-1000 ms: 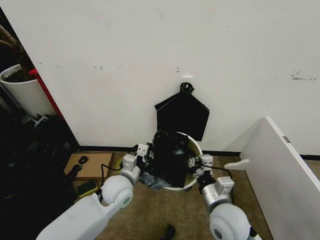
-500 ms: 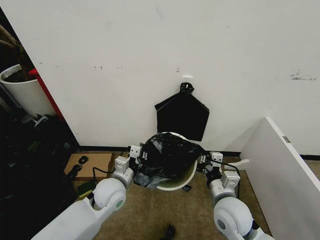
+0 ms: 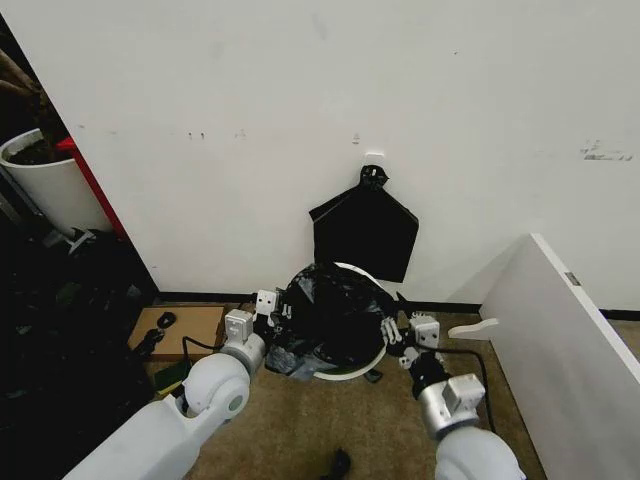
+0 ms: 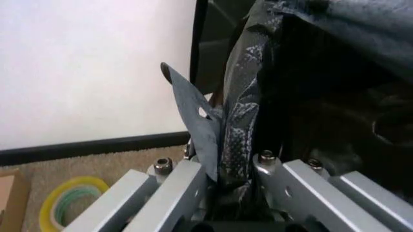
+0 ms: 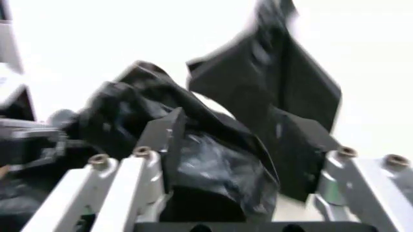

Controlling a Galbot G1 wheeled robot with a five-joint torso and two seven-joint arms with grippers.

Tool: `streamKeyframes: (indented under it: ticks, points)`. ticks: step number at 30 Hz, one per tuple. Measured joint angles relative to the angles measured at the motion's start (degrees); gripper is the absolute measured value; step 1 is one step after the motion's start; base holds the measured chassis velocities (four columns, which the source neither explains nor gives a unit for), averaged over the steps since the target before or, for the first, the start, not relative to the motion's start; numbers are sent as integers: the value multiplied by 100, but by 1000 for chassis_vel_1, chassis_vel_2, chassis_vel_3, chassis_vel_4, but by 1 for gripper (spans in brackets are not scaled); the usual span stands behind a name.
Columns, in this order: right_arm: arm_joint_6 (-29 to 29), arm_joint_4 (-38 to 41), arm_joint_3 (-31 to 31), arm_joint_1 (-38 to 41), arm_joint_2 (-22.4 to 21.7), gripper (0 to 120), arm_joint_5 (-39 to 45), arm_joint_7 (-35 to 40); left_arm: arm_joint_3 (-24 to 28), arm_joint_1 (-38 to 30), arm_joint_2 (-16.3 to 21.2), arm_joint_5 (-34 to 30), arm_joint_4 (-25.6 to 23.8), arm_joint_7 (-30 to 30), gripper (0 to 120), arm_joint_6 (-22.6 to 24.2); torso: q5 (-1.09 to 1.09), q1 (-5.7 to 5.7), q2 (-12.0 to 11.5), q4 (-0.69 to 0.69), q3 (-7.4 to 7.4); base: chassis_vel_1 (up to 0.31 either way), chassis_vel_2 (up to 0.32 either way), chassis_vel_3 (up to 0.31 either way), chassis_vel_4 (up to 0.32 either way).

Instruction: Place the garbage bag over the trash bin.

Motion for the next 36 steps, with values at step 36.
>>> streamKeyframes:
  ticks: [36]
  points:
    - [-453, -1094, -1215, 1204, -711, 65, -1048, -921, 547, -92, 258, 985, -87, 363, 1, 220, 0, 0, 0, 1, 0, 0, 0, 0, 0]
